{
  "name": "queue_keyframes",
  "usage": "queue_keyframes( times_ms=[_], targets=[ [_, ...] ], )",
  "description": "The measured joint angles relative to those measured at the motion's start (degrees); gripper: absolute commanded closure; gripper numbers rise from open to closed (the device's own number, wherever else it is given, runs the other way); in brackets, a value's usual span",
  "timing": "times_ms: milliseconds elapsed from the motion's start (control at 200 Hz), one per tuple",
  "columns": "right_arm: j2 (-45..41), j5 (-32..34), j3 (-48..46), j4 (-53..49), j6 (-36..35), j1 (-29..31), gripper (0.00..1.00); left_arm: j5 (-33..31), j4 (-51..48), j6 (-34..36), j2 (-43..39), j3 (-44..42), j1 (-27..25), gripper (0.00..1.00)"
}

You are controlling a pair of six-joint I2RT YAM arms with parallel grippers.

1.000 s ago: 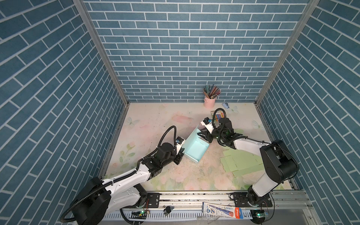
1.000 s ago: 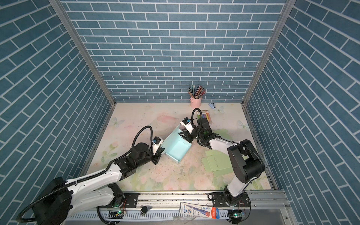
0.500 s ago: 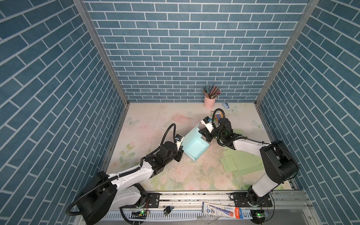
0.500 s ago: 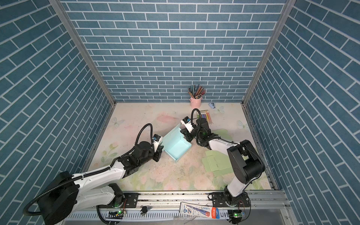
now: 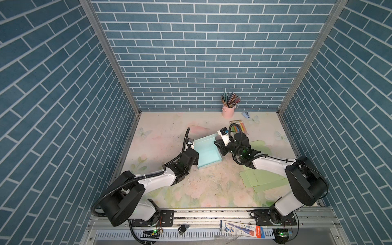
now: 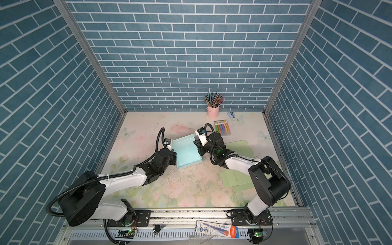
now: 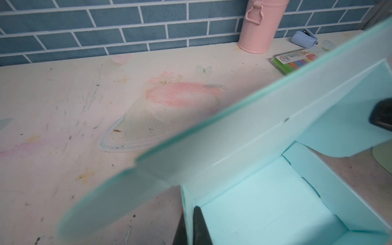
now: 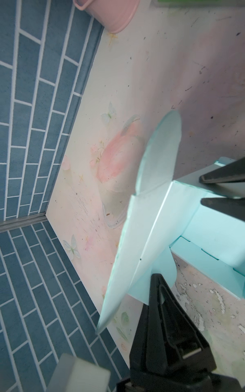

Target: Fold the paper box

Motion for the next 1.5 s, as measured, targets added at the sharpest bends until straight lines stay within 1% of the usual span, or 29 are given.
queue_keyframes(
  times_ms=[130, 255, 510, 725, 835, 990, 1075, 1175, 1330, 1500],
  targets=[
    [0.0, 0.8, -0.1, 1.1, 1.1, 0.9, 0.84, -3.8, 3.5, -0.3, 1.8, 0.0, -0.4, 0.96],
    [0.0, 1.0, -0.3, 2.2, 2.5, 0.9, 0.84, -7.7, 9.6, 0.4, 3.2, -1.4, -1.7, 0.96],
    [0.5, 0.8, -0.3, 4.5, 3.8, 1.1, 0.84, -11.1, 20.6, 0.6, 7.7, -3.7, -2.4, 0.96],
    [1.6, 1.0, -0.3, 5.0, 4.1, 2.1, 0.84, -13.4, 22.7, 1.3, 9.7, -3.8, -2.4, 0.94],
    [1.6, 1.6, -1.0, 5.3, 4.1, 2.5, 0.84, -13.4, 21.9, 1.3, 9.7, -3.7, -2.4, 0.94],
    [1.6, 2.4, -4.3, 5.9, 6.0, 3.5, 0.85, -12.5, 20.6, 1.2, 9.9, -3.8, -2.3, 0.93],
    [1.6, 2.7, -5.0, 5.9, 6.6, 4.3, 0.85, -11.4, 24.2, 1.6, 9.9, -6.1, -2.1, 0.91],
    [1.6, 2.6, -5.1, 5.8, 7.0, 5.6, 0.85, -9.1, 28.2, 2.0, 9.9, -10.2, -2.1, 0.91],
    [1.5, 2.6, -5.1, 5.9, 7.1, 6.8, 0.85, -7.9, 30.6, 2.2, 9.8, -13.2, -2.1, 0.91],
    [1.3, 2.6, -5.6, 6.0, 7.1, 7.8, 0.85, -7.6, 30.8, 2.3, 9.4, -14.8, -2.2, 0.91]
  ],
)
